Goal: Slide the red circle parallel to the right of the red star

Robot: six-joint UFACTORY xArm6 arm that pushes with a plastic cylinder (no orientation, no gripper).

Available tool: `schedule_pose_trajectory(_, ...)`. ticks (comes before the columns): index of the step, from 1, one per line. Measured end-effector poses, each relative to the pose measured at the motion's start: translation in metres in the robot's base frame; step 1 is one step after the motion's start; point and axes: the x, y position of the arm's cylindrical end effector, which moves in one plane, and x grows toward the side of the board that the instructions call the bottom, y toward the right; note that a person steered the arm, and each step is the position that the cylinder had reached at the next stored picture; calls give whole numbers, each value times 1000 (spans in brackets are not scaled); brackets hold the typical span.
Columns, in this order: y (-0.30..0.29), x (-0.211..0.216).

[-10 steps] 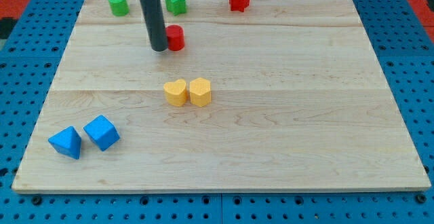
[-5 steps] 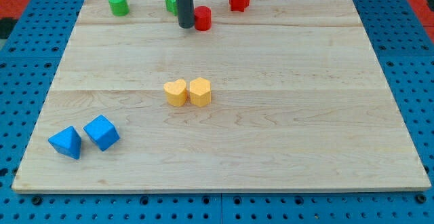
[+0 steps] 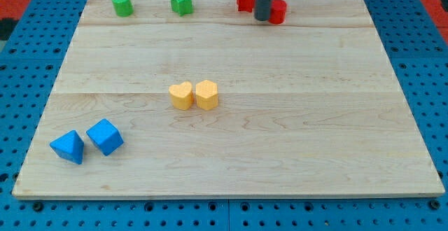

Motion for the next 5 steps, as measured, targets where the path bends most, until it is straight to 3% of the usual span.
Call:
schedule_pose_trajectory(3, 23, 11)
schedule_pose_trajectory(5, 38, -19)
